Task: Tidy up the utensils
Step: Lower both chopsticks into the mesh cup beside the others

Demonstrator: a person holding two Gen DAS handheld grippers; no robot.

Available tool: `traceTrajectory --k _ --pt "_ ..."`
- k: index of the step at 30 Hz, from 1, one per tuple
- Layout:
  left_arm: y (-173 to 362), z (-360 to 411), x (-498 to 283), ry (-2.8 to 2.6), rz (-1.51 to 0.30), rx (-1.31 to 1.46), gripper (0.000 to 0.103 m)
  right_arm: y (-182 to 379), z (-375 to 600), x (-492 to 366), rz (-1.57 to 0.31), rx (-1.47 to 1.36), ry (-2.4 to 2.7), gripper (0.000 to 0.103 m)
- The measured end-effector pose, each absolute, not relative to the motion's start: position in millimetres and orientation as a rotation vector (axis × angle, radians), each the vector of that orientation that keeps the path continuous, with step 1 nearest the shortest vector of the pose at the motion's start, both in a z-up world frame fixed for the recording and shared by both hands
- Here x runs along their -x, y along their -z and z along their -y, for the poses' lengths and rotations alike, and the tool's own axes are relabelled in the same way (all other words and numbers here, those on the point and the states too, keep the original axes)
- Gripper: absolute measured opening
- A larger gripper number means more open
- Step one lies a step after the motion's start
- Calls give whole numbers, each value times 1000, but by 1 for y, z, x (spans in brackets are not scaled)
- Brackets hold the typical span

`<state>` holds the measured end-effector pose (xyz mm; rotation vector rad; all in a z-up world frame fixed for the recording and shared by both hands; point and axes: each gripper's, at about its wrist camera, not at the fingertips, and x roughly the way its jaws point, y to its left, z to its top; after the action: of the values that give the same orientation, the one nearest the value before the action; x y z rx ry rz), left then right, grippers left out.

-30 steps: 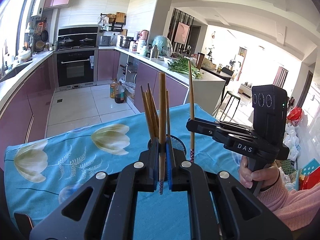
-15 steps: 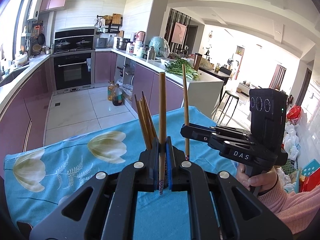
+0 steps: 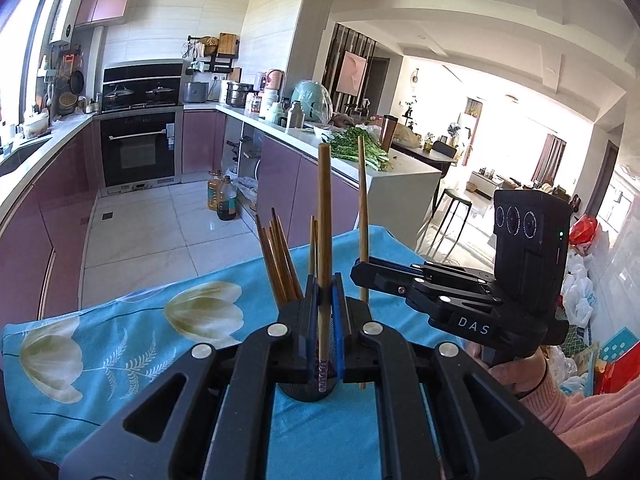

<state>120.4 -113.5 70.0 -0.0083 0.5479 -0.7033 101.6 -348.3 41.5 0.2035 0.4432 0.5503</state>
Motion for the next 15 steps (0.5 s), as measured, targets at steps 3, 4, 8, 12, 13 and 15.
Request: traceTrajectory --k 3,4,8,12,13,15 --pt "-71 116 -123 706 -543 15 7 -42 350 -105 -439 -206 -548 6" --pt "-71 116 -124 707 -542 16 7 -42 350 -106 -439 -208 -548 6" --pt "-73 118 -125 708 -537 26 7 -43 352 -110 -438 -213 -547 6" --pt "-75 119 -125 709 -531 34 7 -45 353 -112 -433 -216 -547 6" --pt "-76 120 -124 710 -529 35 7 -45 354 -112 -433 -215 -547 6" --pt "-77 120 -125 713 -528 36 7 -44 353 -112 -432 -216 -545 6"
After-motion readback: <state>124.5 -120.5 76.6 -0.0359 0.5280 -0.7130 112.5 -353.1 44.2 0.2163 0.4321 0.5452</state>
